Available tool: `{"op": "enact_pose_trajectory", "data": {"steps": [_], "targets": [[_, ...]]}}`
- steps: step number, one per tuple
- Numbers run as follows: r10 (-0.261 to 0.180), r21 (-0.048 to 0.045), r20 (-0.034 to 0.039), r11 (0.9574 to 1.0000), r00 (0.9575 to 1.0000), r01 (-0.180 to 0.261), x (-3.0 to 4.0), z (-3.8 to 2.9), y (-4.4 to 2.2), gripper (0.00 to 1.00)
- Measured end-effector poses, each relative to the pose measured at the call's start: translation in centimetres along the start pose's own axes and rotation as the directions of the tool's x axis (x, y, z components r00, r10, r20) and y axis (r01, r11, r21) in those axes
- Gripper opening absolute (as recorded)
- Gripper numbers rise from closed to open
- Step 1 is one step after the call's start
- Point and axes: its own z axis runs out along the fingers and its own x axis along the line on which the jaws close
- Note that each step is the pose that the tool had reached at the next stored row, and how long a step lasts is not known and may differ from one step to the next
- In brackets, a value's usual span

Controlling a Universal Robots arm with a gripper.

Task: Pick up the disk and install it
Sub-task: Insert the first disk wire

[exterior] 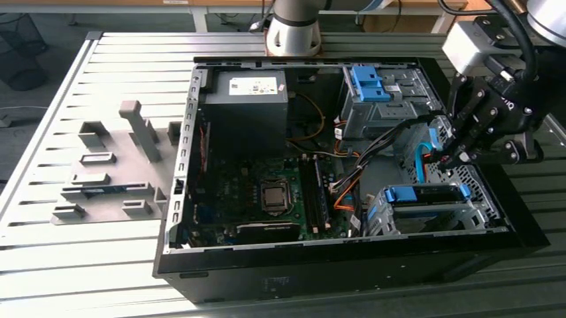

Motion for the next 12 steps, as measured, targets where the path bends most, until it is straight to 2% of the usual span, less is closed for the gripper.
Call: {"op": "enact_pose_trajectory", "data": {"steps": [2, 4, 10, 11, 12], "targets": [[-0.007, -0.0001, 0.0013, 1.0000, 1.0000, 0.007, 0.01, 0.14, 0.00, 0.25], [-0.009, 0.0000, 0.0057, 1.0000, 0.9999, 0.009, 0.02, 0.28, -0.01, 0.25], [-0.011, 0.0004, 0.0281, 0.9999, 0.9995, 0.011, 0.03, 0.75, -0.02, 0.25], [-0.011, 0.0005, 0.0315, 0.9999, 0.9994, 0.011, 0.03, 0.81, -0.02, 0.24], [-0.012, 0.0006, 0.0344, 0.9999, 0.9993, 0.012, 0.03, 0.85, -0.02, 0.17]]}}
